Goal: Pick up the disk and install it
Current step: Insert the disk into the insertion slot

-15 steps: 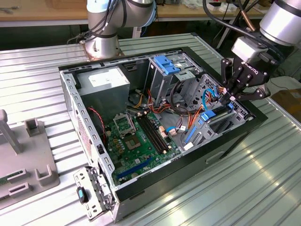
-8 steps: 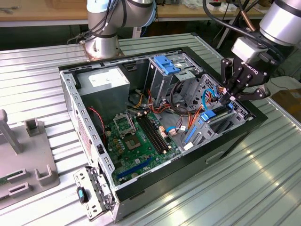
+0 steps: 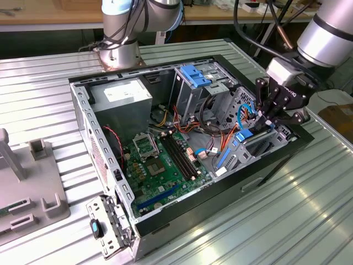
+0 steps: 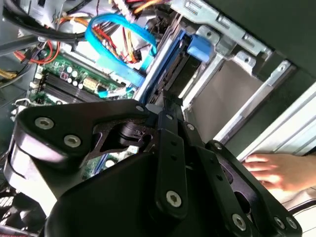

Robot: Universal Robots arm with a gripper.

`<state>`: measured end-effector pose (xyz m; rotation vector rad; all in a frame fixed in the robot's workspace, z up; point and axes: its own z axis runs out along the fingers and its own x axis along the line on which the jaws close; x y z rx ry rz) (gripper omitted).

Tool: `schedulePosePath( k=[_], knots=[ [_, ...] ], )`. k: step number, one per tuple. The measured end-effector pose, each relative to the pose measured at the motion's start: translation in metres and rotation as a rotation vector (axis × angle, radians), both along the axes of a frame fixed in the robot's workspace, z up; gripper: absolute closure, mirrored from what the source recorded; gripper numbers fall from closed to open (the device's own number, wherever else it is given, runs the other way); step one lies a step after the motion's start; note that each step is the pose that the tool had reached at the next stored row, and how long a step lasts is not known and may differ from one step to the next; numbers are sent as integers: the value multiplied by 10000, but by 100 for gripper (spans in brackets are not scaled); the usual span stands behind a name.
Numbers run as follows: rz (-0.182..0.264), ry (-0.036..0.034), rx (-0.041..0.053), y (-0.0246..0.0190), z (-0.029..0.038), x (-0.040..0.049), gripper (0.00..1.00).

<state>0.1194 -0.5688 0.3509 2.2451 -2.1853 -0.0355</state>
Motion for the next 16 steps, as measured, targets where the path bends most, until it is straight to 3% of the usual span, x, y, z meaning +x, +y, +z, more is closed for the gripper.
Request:
schedulePosePath(
  k=[2, 6, 9, 12, 16],
  knots=[
    [-12, 0, -4, 0, -49, 31, 89],
    [-21, 0, -4, 0, -54, -3, 89],
    [-21, 0, -4, 0, -138, -14, 89],
    [-22, 0, -5, 0, -179, -14, 89],
    [-22, 0, -5, 0, -89, -14, 89]
  ],
)
